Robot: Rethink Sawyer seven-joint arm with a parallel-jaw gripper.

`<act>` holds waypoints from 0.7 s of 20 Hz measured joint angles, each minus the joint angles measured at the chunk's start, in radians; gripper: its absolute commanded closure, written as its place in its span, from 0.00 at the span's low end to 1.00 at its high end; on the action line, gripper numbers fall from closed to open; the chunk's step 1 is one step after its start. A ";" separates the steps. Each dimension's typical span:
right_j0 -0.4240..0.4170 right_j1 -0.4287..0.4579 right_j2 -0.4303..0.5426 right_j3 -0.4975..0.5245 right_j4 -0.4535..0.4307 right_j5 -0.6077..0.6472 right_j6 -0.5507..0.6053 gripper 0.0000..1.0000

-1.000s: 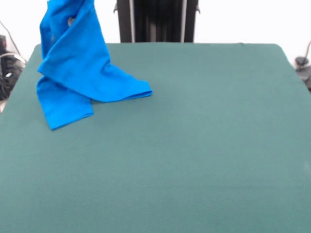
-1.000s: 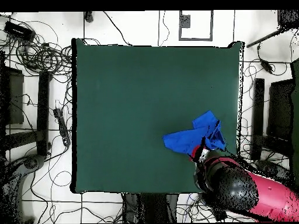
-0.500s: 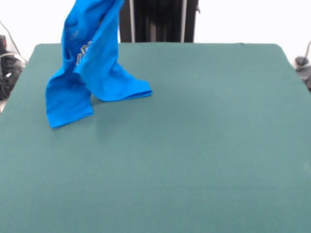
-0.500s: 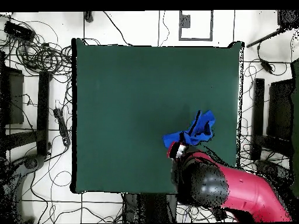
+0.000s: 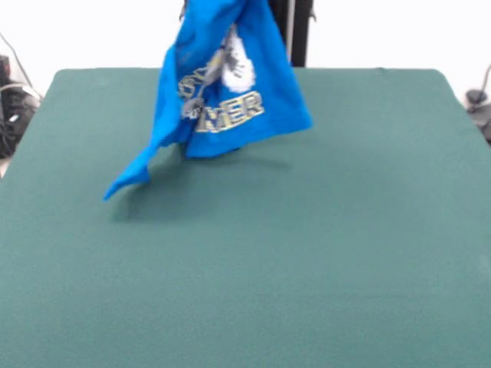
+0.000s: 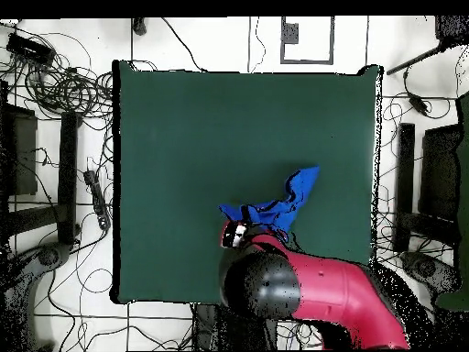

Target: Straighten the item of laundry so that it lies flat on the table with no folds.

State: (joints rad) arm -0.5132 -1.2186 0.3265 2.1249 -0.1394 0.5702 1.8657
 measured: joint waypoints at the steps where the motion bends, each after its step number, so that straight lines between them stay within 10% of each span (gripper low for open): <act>1: 0.018 0.004 -0.009 -0.002 0.003 0.000 0.002 1.00; 14: 0.252 0.002 -0.132 -0.023 0.072 0.068 0.059 1.00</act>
State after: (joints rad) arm -0.2609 -1.2166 0.1943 2.1016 -0.0673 0.6379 1.9243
